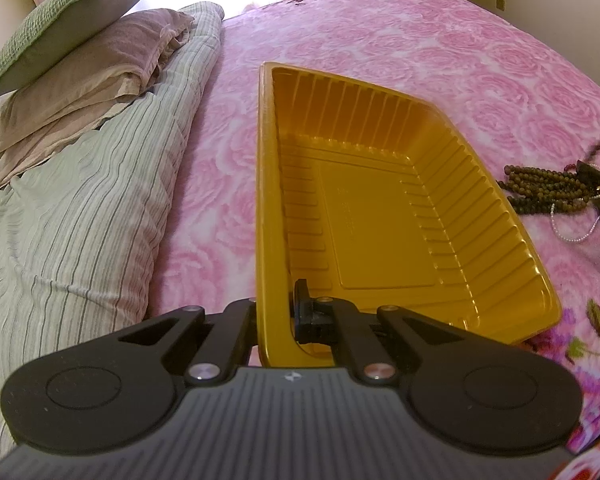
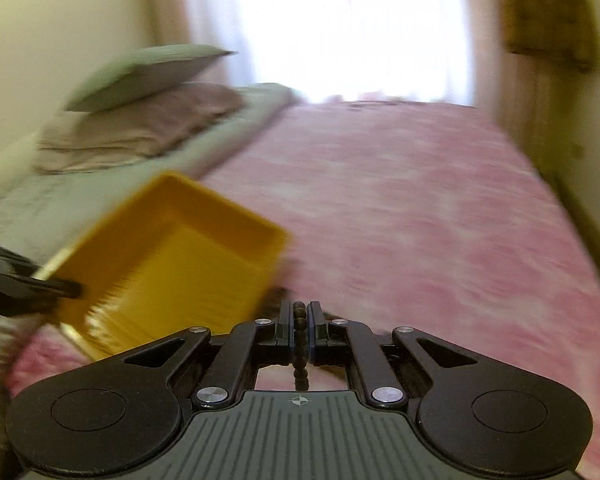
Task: Organize jewelry
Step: 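Carry the bracelet into the yellow tray and open the right gripper, then move the right gripper over the black leather watch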
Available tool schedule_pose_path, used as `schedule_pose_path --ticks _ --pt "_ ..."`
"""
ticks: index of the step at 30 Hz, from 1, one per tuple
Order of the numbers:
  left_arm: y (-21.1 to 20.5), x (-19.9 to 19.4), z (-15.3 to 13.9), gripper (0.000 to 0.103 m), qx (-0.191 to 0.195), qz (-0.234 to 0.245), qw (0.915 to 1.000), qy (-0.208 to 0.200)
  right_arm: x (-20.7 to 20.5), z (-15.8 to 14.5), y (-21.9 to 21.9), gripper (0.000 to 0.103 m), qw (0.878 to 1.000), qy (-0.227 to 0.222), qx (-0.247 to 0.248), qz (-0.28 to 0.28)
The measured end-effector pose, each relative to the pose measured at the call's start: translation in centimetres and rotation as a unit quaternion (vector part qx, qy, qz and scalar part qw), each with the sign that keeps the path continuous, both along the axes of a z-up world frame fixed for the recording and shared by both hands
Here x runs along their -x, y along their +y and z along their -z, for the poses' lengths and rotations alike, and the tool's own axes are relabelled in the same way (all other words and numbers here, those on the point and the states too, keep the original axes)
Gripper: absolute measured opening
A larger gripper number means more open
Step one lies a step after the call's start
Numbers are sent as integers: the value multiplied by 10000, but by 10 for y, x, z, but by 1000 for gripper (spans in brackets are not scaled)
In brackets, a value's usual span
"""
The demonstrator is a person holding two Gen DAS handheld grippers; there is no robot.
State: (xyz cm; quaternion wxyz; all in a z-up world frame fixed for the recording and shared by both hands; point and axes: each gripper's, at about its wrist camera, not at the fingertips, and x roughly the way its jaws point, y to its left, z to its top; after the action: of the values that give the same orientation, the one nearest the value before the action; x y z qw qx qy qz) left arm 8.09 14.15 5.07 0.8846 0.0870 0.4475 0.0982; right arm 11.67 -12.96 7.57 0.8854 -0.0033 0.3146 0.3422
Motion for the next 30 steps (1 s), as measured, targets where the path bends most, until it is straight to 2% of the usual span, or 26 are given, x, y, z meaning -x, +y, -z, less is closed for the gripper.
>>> schedule_pose_path --ticks 2,7,12,15,16,18,19,20,25,30 --pt "0 0 0 3 4 2 10000 -4 -4 4 19 6 9994 134 -110 -290" --pt "3 1 1 3 47 17 10000 -14 -9 24 58 6 9967 338 8 -739" --pt "5 1 1 3 87 28 10000 -37 -11 35 69 6 9953 443 56 -859" --pt "6 1 1 3 104 43 9999 -54 -9 36 68 7 9946 439 -139 -930" --pt "7 1 1 2 109 44 9999 -62 -10 35 67 8 9951 454 -169 -862" --pt "7 1 1 2 114 45 9999 -74 -10 35 58 22 9967 474 -247 -613" --pt "7 1 1 2 115 46 9999 -78 -9 36 51 39 9971 484 -290 -512" --pt "7 1 2 2 117 49 9999 -80 -7 36 45 48 9975 474 -310 -431" --pt "7 1 2 2 118 45 9999 -81 6 52 -3 49 9982 531 -27 260" --pt "6 1 1 2 93 58 9999 -89 16 75 -60 49 9900 680 300 1202"
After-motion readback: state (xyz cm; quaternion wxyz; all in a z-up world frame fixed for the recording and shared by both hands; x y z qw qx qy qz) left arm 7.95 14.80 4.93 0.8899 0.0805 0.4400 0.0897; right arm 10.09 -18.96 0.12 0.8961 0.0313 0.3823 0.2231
